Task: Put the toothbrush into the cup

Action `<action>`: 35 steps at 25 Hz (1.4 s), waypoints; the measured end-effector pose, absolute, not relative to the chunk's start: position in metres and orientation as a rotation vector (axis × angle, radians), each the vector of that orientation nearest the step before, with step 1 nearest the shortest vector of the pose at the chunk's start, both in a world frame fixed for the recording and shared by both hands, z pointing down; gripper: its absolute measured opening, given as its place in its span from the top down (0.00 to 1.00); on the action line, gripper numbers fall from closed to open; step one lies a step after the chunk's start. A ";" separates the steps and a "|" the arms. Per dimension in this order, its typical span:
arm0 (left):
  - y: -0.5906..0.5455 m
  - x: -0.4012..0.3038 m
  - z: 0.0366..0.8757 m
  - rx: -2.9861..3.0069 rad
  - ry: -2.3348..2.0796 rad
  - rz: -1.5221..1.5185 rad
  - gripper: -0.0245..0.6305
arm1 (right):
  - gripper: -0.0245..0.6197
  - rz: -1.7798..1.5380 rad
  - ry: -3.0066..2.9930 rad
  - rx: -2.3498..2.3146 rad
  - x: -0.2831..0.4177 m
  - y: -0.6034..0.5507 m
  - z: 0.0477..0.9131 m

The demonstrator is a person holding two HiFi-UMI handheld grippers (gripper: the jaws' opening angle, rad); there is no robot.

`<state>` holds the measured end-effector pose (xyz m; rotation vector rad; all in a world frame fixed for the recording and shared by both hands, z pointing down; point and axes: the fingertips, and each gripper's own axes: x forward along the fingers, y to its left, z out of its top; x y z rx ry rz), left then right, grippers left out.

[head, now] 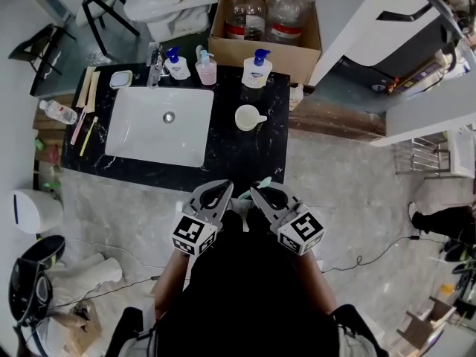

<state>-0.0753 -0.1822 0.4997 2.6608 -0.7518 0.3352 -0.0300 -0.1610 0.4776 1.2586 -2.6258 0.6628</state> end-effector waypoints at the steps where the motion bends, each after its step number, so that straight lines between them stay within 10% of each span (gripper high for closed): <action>1: -0.183 -0.073 0.499 2.657 -0.760 0.333 0.95 | 0.92 0.657 -2.634 1.245 -0.028 -0.163 0.477; 35: -0.259 -0.010 0.513 2.621 -0.816 0.395 0.95 | 0.92 0.478 -2.728 1.203 0.040 -0.358 0.474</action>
